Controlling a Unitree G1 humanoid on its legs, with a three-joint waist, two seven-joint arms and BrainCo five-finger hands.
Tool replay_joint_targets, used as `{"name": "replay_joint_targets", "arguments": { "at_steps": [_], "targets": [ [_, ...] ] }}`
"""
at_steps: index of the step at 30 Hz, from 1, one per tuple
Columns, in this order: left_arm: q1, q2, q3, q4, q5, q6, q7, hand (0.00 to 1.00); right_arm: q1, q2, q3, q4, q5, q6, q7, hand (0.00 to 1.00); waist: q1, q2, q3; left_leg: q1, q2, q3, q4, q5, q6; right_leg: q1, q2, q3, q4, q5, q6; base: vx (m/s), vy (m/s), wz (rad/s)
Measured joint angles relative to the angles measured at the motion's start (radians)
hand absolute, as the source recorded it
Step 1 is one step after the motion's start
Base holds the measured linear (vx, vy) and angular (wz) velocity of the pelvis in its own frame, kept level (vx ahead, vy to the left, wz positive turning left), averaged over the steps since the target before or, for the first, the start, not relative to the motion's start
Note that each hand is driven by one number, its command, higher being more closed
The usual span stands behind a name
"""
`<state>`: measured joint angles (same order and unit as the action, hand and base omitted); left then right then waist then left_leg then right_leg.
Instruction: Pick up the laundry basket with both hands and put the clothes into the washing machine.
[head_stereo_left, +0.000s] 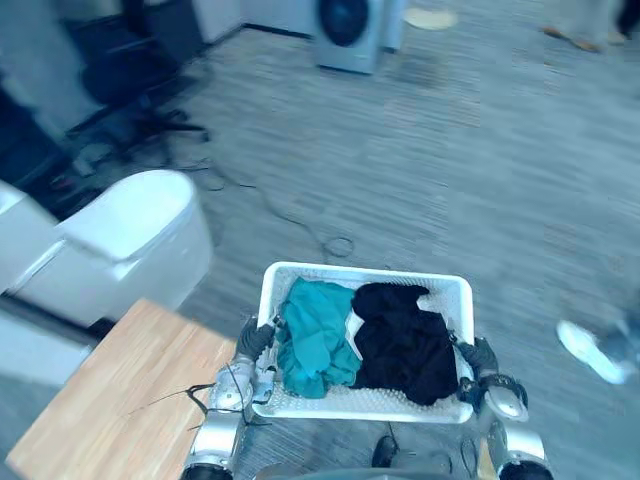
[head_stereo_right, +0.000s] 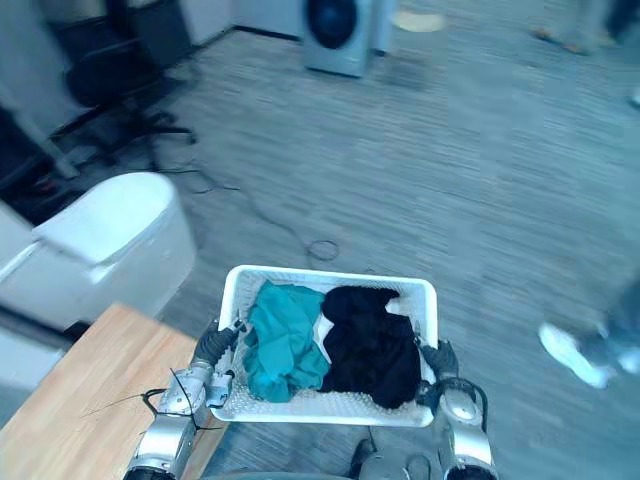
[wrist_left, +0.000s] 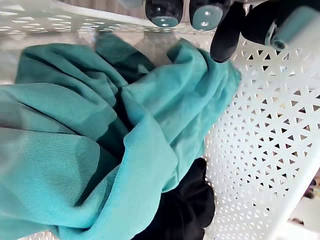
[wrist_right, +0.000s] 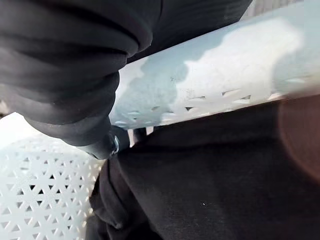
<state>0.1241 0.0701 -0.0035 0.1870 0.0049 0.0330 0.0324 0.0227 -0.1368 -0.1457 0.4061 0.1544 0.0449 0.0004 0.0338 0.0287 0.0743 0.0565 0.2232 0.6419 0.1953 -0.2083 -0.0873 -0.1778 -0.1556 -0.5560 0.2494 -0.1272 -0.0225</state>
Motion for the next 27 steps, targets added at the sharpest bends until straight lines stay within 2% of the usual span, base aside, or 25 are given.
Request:
{"name": "replay_joint_targets", "arguments": {
  "at_steps": [1, 2, 3, 5, 6, 7, 8, 9, 10, 11, 12, 13, 14, 16, 17, 18, 19, 20, 21, 22, 23, 24, 25, 26, 27],
  "targets": [
    [0.0, -0.001, 0.008, 0.001, -0.002, 0.0, 0.003, 1.0, -0.001, 0.003, -0.001, 0.001, -0.001, 0.001, 0.0, 1.0, -0.003, 0.005, 0.002, 0.015, 0.016, 0.024, -0.002, 0.0, 0.0, -0.004, 0.045, 0.043, -0.042, 0.095, -0.026, 0.07, -0.117, -1.33],
    [0.004, 0.0, 0.009, 0.001, -0.002, 0.001, 0.004, 1.0, 0.004, 0.006, 0.0, 0.0, -0.002, 0.002, 0.0, 1.0, -0.002, 0.008, 0.001, 0.023, 0.027, 0.029, -0.002, 0.002, -0.001, 0.004, 0.07, 0.064, -0.071, 0.117, -0.024, 0.11, -0.126, -1.26],
    [0.006, 0.003, 0.014, 0.003, -0.002, 0.001, 0.004, 1.0, 0.008, 0.013, 0.001, 0.001, -0.004, 0.002, 0.0, 1.0, 0.001, 0.007, 0.001, 0.041, 0.048, 0.048, 0.014, 0.004, -0.012, 0.022, 0.108, 0.1, -0.121, 0.135, -0.03, 0.11, -0.113, -0.98],
    [0.006, 0.006, 0.022, 0.004, -0.002, 0.002, 0.005, 1.0, 0.017, 0.028, 0.0, 0.0, -0.008, 0.001, -0.002, 1.0, -0.018, 0.007, 0.002, 0.04, 0.122, 0.048, 0.134, -0.016, -0.043, 0.06, 0.161, 0.142, -0.175, 0.152, -0.037, 0.11, -0.092, -0.86],
    [0.008, 0.007, 0.026, 0.006, -0.002, 0.002, 0.004, 1.0, 0.022, 0.034, 0.0, 0.0, -0.009, 0.001, -0.002, 1.0, -0.017, 0.008, 0.004, 0.04, 0.15, 0.048, 0.188, -0.017, -0.045, 0.076, 0.177, 0.155, -0.183, 0.152, -0.037, 0.14, -0.07, -0.81],
    [0.016, 0.009, 0.034, 0.007, -0.002, 0.001, 0.003, 1.0, 0.031, 0.036, 0.007, -0.001, -0.008, -0.001, -0.003, 1.0, -0.014, 0.012, 0.007, 0.034, 0.211, 0.045, 0.324, -0.014, -0.039, 0.106, 0.209, 0.187, -0.19, 0.147, -0.042, 0.18, -0.116, -0.99],
    [0.027, 0.011, 0.042, 0.008, -0.005, 0.001, 0.003, 1.0, 0.031, 0.034, 0.019, -0.001, -0.009, -0.002, -0.005, 1.0, 0.005, 0.026, 0.019, -0.001, 0.293, 0.015, 0.518, 0.011, 0.091, 0.151, 0.25, 0.23, -0.205, 0.131, -0.065, 0.21, -0.107, -1.16],
    [0.033, 0.011, 0.045, 0.008, -0.013, 0.001, 0.002, 1.0, 0.031, 0.032, 0.028, -0.001, -0.009, -0.002, -0.008, 1.0, 0.015, 0.035, 0.031, -0.061, 0.335, -0.072, 0.67, 0.066, 0.184, 0.187, 0.269, 0.263, -0.217, 0.115, -0.085, 0.24, -0.005, -1.08],
    [0.041, 0.006, 0.045, 0.009, -0.022, 0.001, -0.001, 1.0, 0.03, 0.029, 0.032, -0.006, -0.009, -0.001, -0.008, 1.0, 0.028, 0.047, 0.043, -0.178, 0.306, -0.253, 0.823, 0.067, 0.199, 0.21, 0.282, 0.292, -0.22, 0.085, -0.098, 0.21, 0.098, -0.73],
    [0.043, -0.005, 0.043, 0.008, -0.023, 0.0, -0.006, 1.0, 0.031, 0.023, 0.027, -0.009, -0.009, 0.0, -0.011, 1.0, 0.036, 0.045, 0.047, -0.248, 0.251, -0.342, 0.863, 0.031, 0.157, 0.211, 0.277, 0.3, -0.22, 0.078, -0.104, 0.27, 0.16, -0.54],
    [0.048, -0.021, 0.044, 0.008, -0.023, 0.0, -0.007, 1.0, 0.03, 0.009, 0.028, -0.009, -0.009, 0.001, -0.013, 1.0, 0.047, 0.042, 0.051, -0.359, 0.107, -0.482, 0.854, -0.023, 0.074, 0.21, 0.249, 0.311, -0.218, 0.074, -0.101, 0.19, 0.127, -0.34],
    [0.052, -0.022, 0.044, 0.006, -0.024, 0.0, -0.008, 1.0, 0.03, 0.006, 0.027, -0.01, -0.009, 0.001, -0.011, 1.0, 0.055, 0.029, 0.059, -0.397, 0.048, -0.513, 0.814, -0.039, 0.049, 0.212, 0.232, 0.314, -0.219, 0.073, -0.097, 0.24, 0.128, -0.51],
    [0.056, -0.014, 0.047, 0.007, -0.032, 0.001, -0.007, 1.0, 0.031, 0.006, 0.028, -0.01, -0.009, 0.002, -0.005, 1.0, 0.074, 0.007, 0.075, -0.442, 0.007, -0.503, 0.705, -0.046, 0.044, 0.226, 0.207, 0.319, -0.225, 0.065, -0.078, 0.27, 0.092, -0.38],
    [0.058, -0.01, 0.047, 0.009, -0.034, 0.002, -0.009, 1.0, 0.035, 0.01, 0.026, -0.01, -0.009, 0.005, 0.0, 1.0, 0.083, 0.0, 0.082, -0.498, 0.003, -0.491, 0.491, -0.037, 0.045, 0.265, 0.188, 0.298, -0.243, 0.04, -0.04, 0.32, 0.117, -0.14],
    [0.062, -0.015, 0.048, 0.008, -0.034, 0.001, -0.009, 1.0, 0.035, 0.009, 0.025, -0.011, -0.009, 0.005, 0.0, 1.0, 0.086, 0.003, 0.081, -0.505, -0.001, -0.501, 0.311, -0.015, 0.011, 0.288, 0.17, 0.275, -0.244, 0.018, -0.009, 0.39, 0.208, -0.1],
    [0.074, -0.026, 0.05, 0.006, -0.034, 0.001, -0.008, 1.0, 0.035, -0.001, 0.025, -0.01, -0.009, 0.005, 0.0, 1.0, 0.091, 0.005, 0.072, -0.49, -0.036, -0.53, 0.199, 0.064, -0.002, 0.304, 0.148, 0.259, -0.243, -0.015, 0.033, 0.42, 0.246, -0.19],
    [0.078, -0.029, 0.056, 0.005, -0.034, 0.0, -0.006, 1.0, 0.033, -0.001, 0.026, -0.011, -0.01, 0.005, 0.001, 1.0, 0.095, -0.005, 0.067, -0.474, -0.07, -0.547, 0.176, 0.127, 0.02, 0.312, 0.13, 0.268, -0.245, -0.028, 0.054, 0.47, 0.306, -0.17],
    [0.078, -0.034, 0.065, -0.01, -0.034, 0.0, -0.005, 1.0, 0.024, 0.006, 0.032, -0.01, -0.01, 0.001, 0.001, 1.0, 0.091, -0.025, 0.06, -0.484, -0.122, -0.572, 0.198, 0.159, 0.067, 0.315, 0.096, 0.281, -0.242, -0.048, 0.088, 0.5, 0.315, 0.01],
    [0.079, -0.036, 0.066, -0.03, -0.033, 0.0, -0.006, 1.0, 0.017, 0.009, 0.028, -0.008, -0.009, -0.002, 0.001, 1.0, 0.087, -0.032, 0.06, -0.5, -0.142, -0.573, 0.279, 0.104, 0.116, 0.309, 0.068, 0.285, -0.196, -0.046, 0.107, 0.5, 0.307, 0.12],
    [0.083, -0.036, 0.066, -0.03, -0.033, 0.0, -0.005, 1.0, 0.014, 0.01, 0.027, 0.001, -0.009, -0.002, 0.001, 1.0, 0.09, -0.034, 0.059, -0.499, -0.145, -0.559, 0.312, 0.072, 0.128, 0.3, 0.048, 0.291, -0.141, -0.059, 0.136, 0.59, 0.394, -0.01],
    [0.098, -0.038, 0.076, -0.03, -0.034, 0.0, -0.003, 1.0, 0.006, 0.011, 0.03, 0.01, -0.01, -0.001, 0.006, 1.0, 0.095, -0.036, 0.058, -0.473, -0.161, -0.541, 0.357, 0.005, 0.147, 0.254, 0.006, 0.329, 0.027, -0.092, 0.181, 0.5, 0.349, -0.07],
    [0.112, -0.04, 0.087, -0.03, -0.034, 0.0, 0.001, 1.0, 0.007, 0.017, 0.038, 0.022, -0.012, -0.001, 0.015, 1.0, 0.091, -0.036, 0.06, -0.425, -0.187, -0.529, 0.377, -0.051, 0.17, 0.185, -0.042, 0.358, 0.267, -0.091, 0.198, 0.52, 0.383, -0.03],
    [0.115, -0.035, 0.087, -0.031, -0.034, 0.001, 0.003, 1.0, 0.009, 0.025, 0.038, 0.026, -0.012, -0.001, 0.019, 1.0, 0.09, -0.041, 0.063, -0.393, -0.205, -0.527, 0.377, -0.07, 0.18, 0.154, -0.072, 0.369, 0.392, -0.07, 0.187, 0.44, 0.297, 0.15],
    [0.13, -0.018, 0.087, -0.039, -0.033, 0.001, 0.009, 1.0, 0.014, 0.041, 0.038, 0.041, -0.012, -0.001, 0.023, 1.0, 0.085, -0.05, 0.069, -0.334, -0.232, -0.525, 0.371, -0.101, 0.192, 0.093, -0.098, 0.398, 0.593, -0.044, 0.165, 0.58, 0.31, 0.17],
    [0.155, 0.004, 0.086, -0.055, -0.033, 0.001, 0.011, 1.0, 0.021, 0.06, 0.042, 0.05, -0.012, -0.001, 0.028, 1.0, 0.082, -0.046, 0.071, -0.251, -0.244, -0.526, 0.347, -0.132, 0.207, 0.034, -0.07, 0.441, 0.781, -0.044, 0.17, 0.56, 0.257, 0.12]
  ]
}}
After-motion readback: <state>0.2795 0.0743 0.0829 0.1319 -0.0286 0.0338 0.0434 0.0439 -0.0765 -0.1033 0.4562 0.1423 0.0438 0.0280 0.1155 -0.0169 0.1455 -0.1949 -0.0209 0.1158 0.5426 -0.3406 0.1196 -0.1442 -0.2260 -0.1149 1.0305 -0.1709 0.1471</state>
